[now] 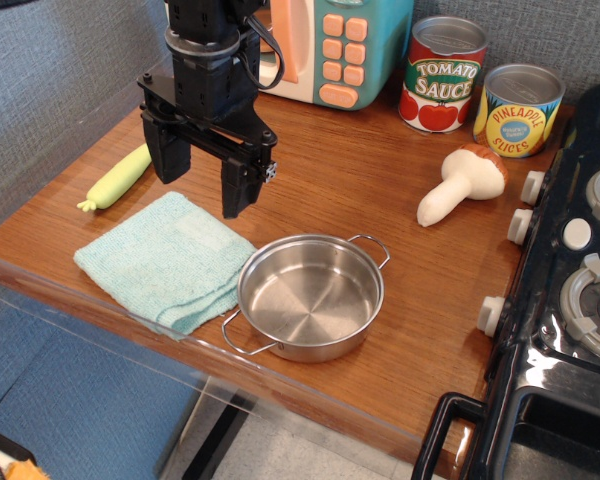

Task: Move the pot to behind the cloth.

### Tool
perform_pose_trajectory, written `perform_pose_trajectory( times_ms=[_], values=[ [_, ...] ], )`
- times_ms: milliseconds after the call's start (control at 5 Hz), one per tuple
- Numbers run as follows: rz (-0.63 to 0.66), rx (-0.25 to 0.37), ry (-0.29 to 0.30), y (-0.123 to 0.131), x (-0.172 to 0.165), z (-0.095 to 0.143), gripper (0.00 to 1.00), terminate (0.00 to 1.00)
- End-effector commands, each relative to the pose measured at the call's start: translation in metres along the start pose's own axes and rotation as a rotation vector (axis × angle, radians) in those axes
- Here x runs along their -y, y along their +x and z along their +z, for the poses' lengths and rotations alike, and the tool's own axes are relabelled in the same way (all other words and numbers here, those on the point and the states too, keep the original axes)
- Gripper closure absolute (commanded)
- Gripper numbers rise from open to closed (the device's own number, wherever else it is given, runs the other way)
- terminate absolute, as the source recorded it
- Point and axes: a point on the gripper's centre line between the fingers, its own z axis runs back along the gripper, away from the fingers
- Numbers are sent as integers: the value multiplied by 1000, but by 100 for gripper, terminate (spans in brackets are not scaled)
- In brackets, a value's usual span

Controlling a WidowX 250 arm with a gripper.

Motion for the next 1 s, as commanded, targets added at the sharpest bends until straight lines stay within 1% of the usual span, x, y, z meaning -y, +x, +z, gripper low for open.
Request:
perform_pose_trajectory(
  times_ms=[0, 400, 600, 800],
  values=[
    [0, 0, 0, 0, 0, 0, 0, 0],
    [-120, 44, -49, 11, 22, -20, 0, 0],
    [-174, 84, -67, 22, 32, -30, 0, 0],
    [-240, 89, -55, 36, 41, -47, 0, 0]
  ],
)
